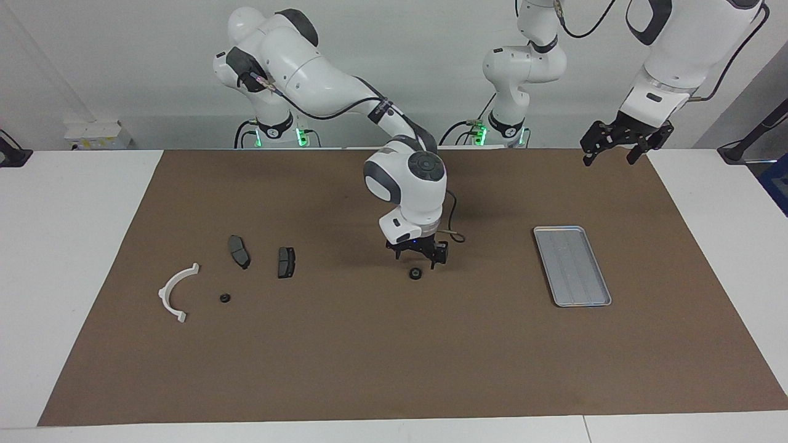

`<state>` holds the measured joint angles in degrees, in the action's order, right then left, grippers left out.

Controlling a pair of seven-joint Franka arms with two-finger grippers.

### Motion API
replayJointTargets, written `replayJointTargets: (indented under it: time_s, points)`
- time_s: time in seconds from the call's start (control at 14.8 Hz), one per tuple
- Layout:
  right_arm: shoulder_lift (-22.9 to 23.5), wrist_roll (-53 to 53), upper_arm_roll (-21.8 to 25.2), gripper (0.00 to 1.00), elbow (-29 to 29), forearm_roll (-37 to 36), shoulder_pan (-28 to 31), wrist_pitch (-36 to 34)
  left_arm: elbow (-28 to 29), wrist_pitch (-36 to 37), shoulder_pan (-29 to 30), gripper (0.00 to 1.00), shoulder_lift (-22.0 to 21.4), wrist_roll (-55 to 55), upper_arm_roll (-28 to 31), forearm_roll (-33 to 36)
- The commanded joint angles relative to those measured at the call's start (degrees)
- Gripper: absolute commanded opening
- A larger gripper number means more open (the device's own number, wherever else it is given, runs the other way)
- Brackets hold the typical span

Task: Place bearing gear from tray to pile
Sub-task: 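Grasp and lift the center bearing gear with the right gripper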

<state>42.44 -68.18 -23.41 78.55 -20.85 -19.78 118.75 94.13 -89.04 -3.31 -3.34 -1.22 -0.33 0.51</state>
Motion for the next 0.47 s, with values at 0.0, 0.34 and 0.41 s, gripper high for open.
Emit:
replayJointTargets:
  time_s: [0.0, 0.34, 0.41]
  points:
    - [2.21, -0.9, -0.14, 1.0, -1.91, -2.88, -0.34, -0.28, 1.76, -0.7, -0.74, 1.0, -1.67, 0.25, 0.6, -0.42]
    - [2.21, -1.08, -0.14, 0.99, -0.86, -2.71, -0.25, 2.97, 1.76, -0.7, -0.74, 1.0, -1.67, 0.25, 0.6, -0.42]
    - [2.3, -0.99, -0.06, 0.98, -0.86, -2.79, -0.08, 3.06, 1.85, -0.7, -0.74, 1.0, -1.67, 0.25, 0.6, -0.42]
